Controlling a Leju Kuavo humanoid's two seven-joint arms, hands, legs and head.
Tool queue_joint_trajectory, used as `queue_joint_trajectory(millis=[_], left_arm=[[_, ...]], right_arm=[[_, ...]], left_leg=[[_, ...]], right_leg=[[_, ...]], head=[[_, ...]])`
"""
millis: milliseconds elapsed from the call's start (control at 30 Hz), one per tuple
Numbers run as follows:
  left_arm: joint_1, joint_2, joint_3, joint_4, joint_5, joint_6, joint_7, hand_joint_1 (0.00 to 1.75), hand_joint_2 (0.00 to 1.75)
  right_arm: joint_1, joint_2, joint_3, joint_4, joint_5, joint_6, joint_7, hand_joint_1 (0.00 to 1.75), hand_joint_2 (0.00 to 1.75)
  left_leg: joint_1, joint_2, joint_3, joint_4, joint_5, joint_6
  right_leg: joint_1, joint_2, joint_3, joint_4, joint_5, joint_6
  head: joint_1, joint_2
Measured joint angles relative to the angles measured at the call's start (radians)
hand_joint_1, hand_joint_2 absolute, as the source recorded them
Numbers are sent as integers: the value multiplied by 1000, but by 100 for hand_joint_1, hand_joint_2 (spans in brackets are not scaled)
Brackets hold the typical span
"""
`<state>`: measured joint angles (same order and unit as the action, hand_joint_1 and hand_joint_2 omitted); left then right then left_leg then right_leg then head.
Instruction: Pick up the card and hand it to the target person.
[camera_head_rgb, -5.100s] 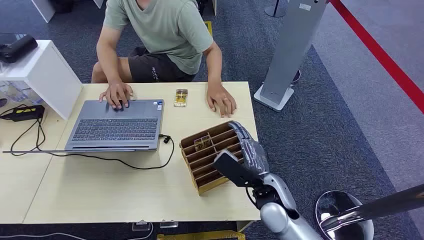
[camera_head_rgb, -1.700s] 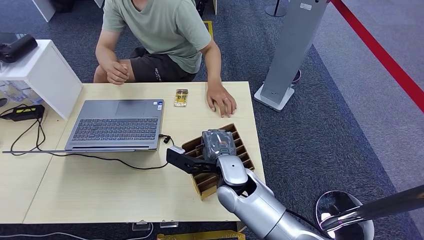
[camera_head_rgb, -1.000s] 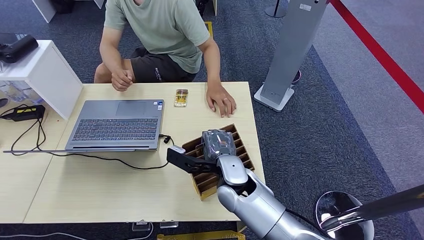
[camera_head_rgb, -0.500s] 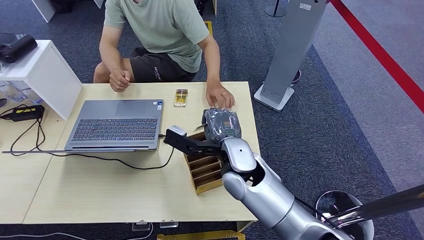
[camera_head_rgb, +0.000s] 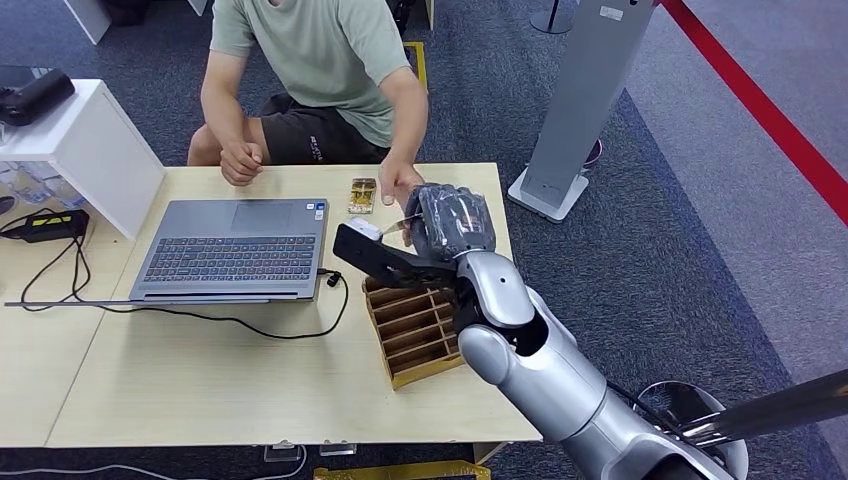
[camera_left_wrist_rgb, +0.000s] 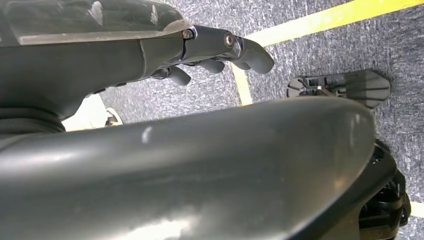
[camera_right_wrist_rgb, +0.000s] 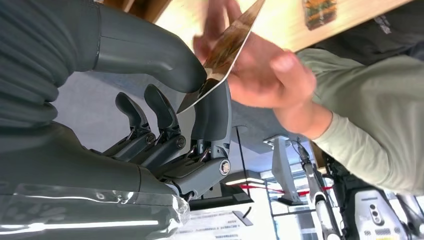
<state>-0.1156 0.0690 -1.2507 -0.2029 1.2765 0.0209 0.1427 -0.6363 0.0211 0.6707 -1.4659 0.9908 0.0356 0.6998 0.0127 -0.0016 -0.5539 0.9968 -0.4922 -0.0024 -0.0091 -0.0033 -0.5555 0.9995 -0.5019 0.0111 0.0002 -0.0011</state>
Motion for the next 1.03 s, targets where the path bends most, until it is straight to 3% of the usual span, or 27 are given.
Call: queue_joint_trajectory(millis=[133,333,567,700,1033], left_arm=[[-2,0,-1,0,-14,-2,0,0,0],[-17,0,-6,0,-26,-9,1,0,0],[-17,0,-18,0,-25,-5,10,0,0],[-15,0,-24,0,-25,-5,14,0,0],[-14,0,-30,0,-16,-7,-8,0,0]], right_arm=[[-49,1,30,78,-30,-104,-24,147,175],[-145,51,95,335,-42,-290,-158,147,175],[-191,96,122,530,-74,-314,-199,147,175],[-199,106,128,595,-87,-311,-204,0,175],[-203,116,142,652,-107,-309,-218,0,175]], left_leg=[[0,0,0,0,0,0],[0,0,0,0,0,0],[0,0,-1,0,0,0],[0,0,-1,0,0,0],[0,0,-1,0,0,0]], right_leg=[[0,0,0,0,0,0],[0,-1,0,1,0,0],[0,-1,0,0,0,0],[0,-1,0,0,0,0],[0,-1,-1,0,0,0]], head=[[0,0],[-1,0],[0,0],[1,0],[-1,0]])
